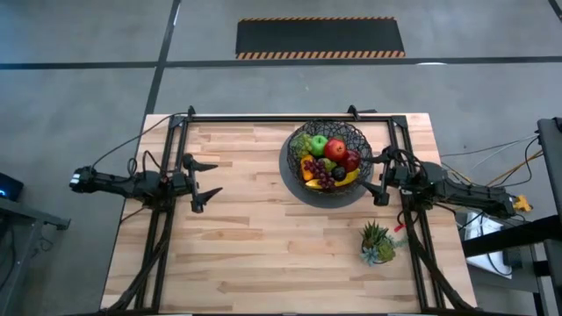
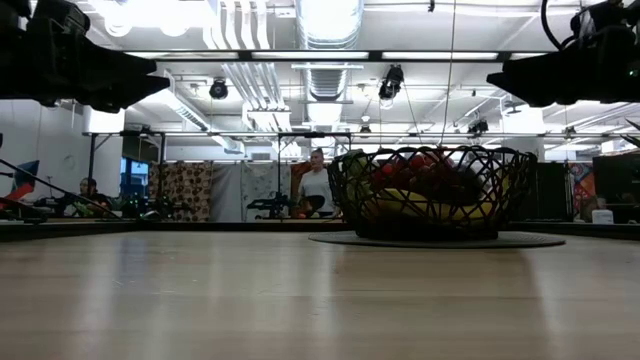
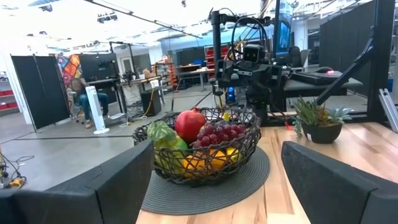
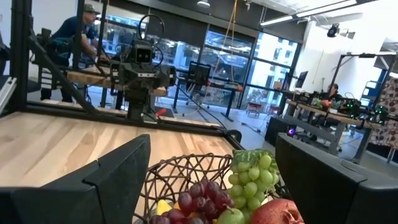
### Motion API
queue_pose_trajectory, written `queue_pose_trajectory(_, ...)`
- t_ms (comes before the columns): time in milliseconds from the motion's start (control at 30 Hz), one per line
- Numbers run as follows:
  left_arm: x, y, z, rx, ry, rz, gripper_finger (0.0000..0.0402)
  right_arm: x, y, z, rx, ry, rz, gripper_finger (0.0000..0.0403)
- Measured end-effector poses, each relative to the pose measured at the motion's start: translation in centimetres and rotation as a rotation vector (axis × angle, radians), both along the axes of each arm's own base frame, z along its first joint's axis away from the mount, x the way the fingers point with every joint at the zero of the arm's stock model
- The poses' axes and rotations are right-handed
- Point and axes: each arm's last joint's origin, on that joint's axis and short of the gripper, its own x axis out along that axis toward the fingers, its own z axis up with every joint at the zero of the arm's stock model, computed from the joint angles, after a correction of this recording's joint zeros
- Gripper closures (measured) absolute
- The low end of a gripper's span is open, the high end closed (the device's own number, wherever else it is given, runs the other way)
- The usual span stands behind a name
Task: Build produce basket
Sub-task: Return to Home Position
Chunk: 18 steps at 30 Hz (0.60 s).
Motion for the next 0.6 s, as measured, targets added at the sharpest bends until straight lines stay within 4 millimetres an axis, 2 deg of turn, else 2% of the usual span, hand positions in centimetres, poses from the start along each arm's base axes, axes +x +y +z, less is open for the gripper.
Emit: queue_pose_trajectory(600, 0.03, -0.01, -0.03, -0.001, 0.003, 0.000, 0.0068, 0.01, 0.00, -0.04, 0.052, -0.006, 0.007, 0.0076)
